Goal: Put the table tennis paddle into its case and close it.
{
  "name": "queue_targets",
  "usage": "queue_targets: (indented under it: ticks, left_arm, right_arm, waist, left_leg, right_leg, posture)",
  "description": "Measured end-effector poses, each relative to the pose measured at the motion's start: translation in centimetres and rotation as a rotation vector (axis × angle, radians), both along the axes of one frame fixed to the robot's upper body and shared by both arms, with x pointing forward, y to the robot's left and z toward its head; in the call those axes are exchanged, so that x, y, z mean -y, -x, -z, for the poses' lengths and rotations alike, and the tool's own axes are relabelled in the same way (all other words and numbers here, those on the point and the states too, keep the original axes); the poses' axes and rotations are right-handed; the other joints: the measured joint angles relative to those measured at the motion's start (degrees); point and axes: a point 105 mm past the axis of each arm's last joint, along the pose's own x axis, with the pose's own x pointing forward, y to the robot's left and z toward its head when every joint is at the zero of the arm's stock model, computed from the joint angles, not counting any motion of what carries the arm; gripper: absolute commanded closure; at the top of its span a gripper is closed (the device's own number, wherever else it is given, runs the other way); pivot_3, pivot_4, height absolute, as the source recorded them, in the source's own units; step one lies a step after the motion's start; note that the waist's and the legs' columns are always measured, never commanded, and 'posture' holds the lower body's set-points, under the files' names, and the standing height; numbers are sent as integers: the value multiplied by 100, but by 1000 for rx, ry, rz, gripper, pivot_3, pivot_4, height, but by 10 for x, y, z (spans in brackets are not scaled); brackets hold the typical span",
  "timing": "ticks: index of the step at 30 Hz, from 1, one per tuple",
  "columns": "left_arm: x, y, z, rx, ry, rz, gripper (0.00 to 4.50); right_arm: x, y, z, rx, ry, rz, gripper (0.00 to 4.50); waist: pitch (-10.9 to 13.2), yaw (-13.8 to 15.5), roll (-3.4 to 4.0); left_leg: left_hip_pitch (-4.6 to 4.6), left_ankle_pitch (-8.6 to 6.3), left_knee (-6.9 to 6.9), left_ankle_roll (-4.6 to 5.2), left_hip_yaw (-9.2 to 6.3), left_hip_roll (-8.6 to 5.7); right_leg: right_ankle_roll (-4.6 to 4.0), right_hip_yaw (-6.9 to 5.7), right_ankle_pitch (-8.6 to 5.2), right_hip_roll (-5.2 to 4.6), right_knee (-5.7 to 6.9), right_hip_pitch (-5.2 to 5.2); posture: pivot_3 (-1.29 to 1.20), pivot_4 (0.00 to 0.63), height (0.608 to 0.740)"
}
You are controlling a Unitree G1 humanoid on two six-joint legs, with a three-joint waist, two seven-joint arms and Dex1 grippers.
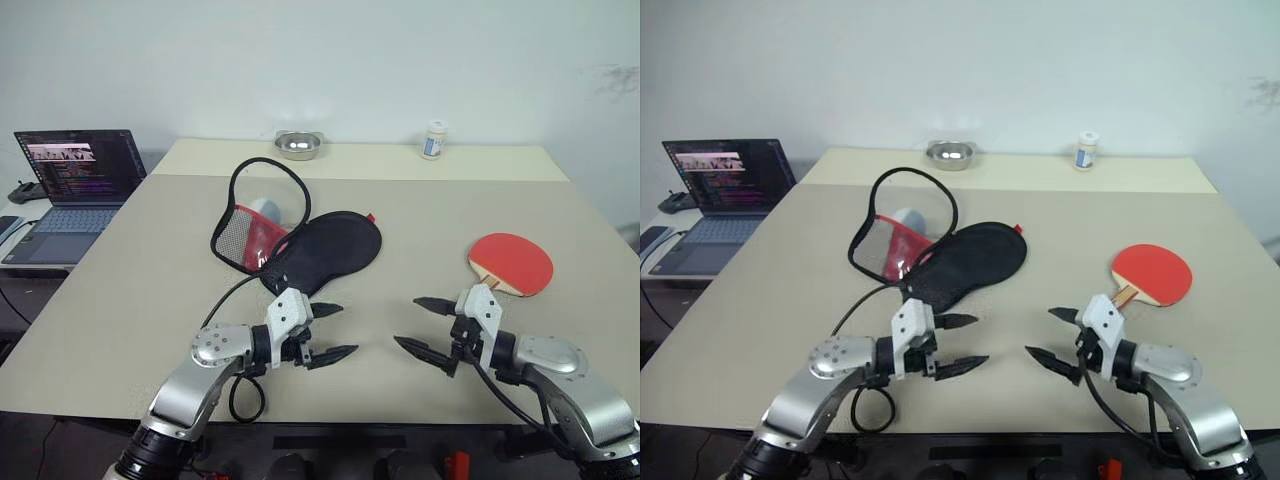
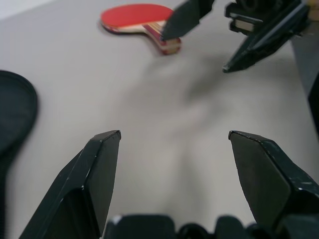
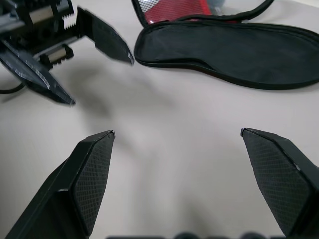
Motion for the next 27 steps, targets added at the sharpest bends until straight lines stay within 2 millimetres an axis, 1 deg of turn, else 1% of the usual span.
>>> queue_targets:
  ticks: [2,5,7,13,18,24,27]
  left_arm:
    - [1,0,0,0,4,1,696]
    - [7,1,2,-6,12,20,696]
    - [9,-2,3,-1,14,22,696]
    - [11,-11,-3,44,19,37,696]
    - [14,-19,-5,64,35,33,696]
    - [8,-24,0,64,31,24,696]
    - [8,-29,-4,77,32,13,696]
  right_arm:
    - [-1,2,-1,0,3,-5,35]
    - [3,7,4,-25,17,4,35]
    - [4,7,5,-35,18,21,35]
    - [5,5,-10,8,-1,52,35]
    - [4,5,-13,16,0,62,35]
    - [-5,-2,-23,60,-19,51,35]
    - [-4,-2,-23,59,-19,45,35]
  waist:
    - [0,3,0]
    - [0,10,-3]
    - [0,11,-3]
    - [0,11,-3]
    - [0,10,-4]
    - [1,2,-4]
    - [1,4,-5]
  left_leg:
    - [0,0,1,0,0,-3]
    - [0,0,1,0,1,-8]
    - [-1,0,1,0,1,-8]
    - [0,0,1,0,-1,-5]
    - [-2,0,1,0,1,-7]
    - [-1,0,1,0,-3,-4]
    - [-3,0,1,0,-2,-8]
  right_leg:
    - [0,0,0,-2,0,1]
    - [1,1,0,-6,-3,2]
    - [1,1,0,-6,-2,2]
    - [1,-1,0,-1,-1,2]
    - [1,1,0,-1,-3,2]
    - [1,-3,0,0,0,1]
    - [1,-2,0,0,-2,1]
  posture:
    - [0,150,740]
    - [0,150,740]
    - [0,150,740]
    - [0,150,740]
    - [0,150,740]
    - [0,150,740]
    - [0,150,740]
